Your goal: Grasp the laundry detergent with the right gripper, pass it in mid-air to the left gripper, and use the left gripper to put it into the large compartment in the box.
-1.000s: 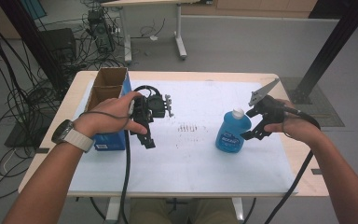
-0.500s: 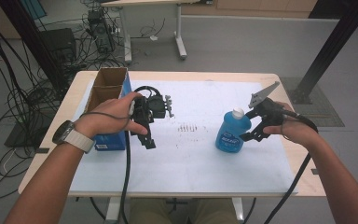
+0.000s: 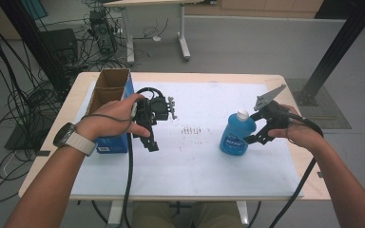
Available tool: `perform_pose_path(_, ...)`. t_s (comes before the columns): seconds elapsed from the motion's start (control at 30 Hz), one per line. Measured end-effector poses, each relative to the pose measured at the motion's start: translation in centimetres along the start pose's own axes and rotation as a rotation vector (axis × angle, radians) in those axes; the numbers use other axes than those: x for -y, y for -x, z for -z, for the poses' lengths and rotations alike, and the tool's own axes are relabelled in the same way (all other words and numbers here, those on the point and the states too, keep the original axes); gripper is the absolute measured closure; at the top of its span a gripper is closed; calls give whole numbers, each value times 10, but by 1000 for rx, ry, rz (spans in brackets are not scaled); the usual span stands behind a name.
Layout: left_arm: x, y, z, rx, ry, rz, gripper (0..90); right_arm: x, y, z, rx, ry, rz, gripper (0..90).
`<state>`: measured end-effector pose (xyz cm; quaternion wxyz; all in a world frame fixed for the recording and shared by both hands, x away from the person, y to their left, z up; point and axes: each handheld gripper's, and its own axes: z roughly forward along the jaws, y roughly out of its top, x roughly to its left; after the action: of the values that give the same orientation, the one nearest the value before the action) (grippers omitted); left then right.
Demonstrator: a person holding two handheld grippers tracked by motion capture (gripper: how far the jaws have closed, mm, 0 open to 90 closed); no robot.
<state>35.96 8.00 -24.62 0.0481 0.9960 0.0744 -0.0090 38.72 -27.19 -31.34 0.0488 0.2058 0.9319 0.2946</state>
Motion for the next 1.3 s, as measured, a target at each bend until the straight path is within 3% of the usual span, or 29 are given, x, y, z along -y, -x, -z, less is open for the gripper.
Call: perform_pose_path(1.3,2,0,1,-4,1,3,109,-2,-1,2,5,-11,-3,67)
